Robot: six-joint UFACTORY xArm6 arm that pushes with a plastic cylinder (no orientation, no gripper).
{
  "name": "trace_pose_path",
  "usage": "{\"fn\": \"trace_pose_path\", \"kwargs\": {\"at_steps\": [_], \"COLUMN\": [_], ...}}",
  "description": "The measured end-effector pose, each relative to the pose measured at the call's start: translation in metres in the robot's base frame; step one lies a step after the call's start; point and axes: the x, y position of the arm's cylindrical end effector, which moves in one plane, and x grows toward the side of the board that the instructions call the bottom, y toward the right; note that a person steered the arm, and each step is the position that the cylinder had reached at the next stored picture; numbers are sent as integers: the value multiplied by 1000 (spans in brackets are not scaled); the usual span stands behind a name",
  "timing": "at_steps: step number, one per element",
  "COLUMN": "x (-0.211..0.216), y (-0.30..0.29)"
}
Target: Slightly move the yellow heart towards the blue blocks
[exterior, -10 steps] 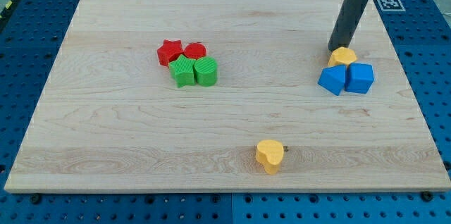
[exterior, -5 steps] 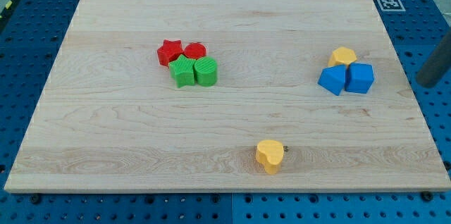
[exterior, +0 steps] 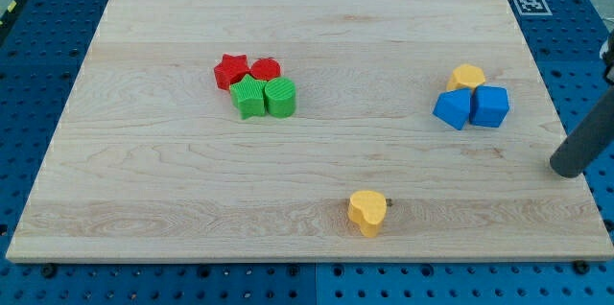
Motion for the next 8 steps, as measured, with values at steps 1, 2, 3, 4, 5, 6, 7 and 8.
{"fn": "trace_pose_path", "kwargs": {"at_steps": [1, 2, 3, 4, 5, 6, 7, 8], "x": [12, 32, 56, 68, 86, 86, 85, 86], "y": [-3, -22, -61, -84, -95, -98, -117, -154]}}
